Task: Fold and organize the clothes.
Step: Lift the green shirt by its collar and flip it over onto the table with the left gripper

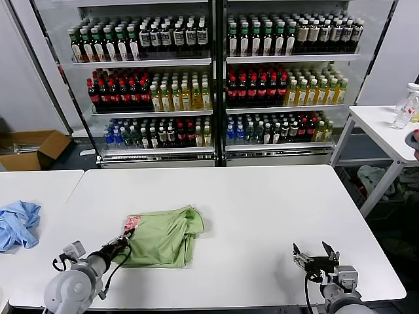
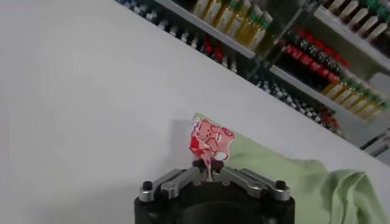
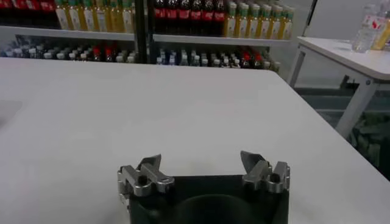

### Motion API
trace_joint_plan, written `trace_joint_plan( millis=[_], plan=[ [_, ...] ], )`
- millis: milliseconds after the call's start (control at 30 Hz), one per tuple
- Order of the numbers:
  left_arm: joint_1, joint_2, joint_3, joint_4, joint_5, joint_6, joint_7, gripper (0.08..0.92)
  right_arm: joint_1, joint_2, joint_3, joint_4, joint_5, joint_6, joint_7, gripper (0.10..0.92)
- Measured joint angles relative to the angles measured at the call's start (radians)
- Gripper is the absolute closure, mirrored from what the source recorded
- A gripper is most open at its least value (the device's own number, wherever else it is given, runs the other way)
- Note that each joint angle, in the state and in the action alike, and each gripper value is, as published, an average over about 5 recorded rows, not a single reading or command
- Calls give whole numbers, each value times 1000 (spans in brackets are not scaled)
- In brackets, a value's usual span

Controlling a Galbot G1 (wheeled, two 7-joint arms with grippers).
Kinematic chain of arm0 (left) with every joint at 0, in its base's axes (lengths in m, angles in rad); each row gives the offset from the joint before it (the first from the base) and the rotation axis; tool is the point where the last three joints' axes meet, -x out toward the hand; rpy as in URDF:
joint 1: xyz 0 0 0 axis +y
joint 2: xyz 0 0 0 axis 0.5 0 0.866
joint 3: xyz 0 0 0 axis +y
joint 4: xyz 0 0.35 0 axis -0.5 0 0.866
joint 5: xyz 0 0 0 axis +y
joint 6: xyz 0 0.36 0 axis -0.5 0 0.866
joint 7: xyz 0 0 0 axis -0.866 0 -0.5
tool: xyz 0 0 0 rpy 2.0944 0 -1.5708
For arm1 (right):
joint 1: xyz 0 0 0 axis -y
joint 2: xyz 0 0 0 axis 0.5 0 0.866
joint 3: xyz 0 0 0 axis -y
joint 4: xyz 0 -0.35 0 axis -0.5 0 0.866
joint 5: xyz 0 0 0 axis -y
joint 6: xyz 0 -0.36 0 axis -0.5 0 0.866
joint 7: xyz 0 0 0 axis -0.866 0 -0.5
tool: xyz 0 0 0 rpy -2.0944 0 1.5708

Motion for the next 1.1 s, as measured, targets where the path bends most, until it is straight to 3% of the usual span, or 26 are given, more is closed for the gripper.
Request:
trace_joint_plan(
  millis=[367,600,800,1100],
  plan=[
    [-21,96,-212,9,-183,3,-25,905,7,-9,-5,5,8,9,-4,203],
    [-1,145,-285,-85,-188,-17,-68,905,9,1,-18,14,-2,6,-2,203],
    [-23,105,-187,-225,-115,-26,-127,905,5,2,-16,27,-7,7,-3,203],
    [-110,-60,121,-293,-23,-42,-208,905,11,-1,-12,27,-11,18,-11,203]
  ],
)
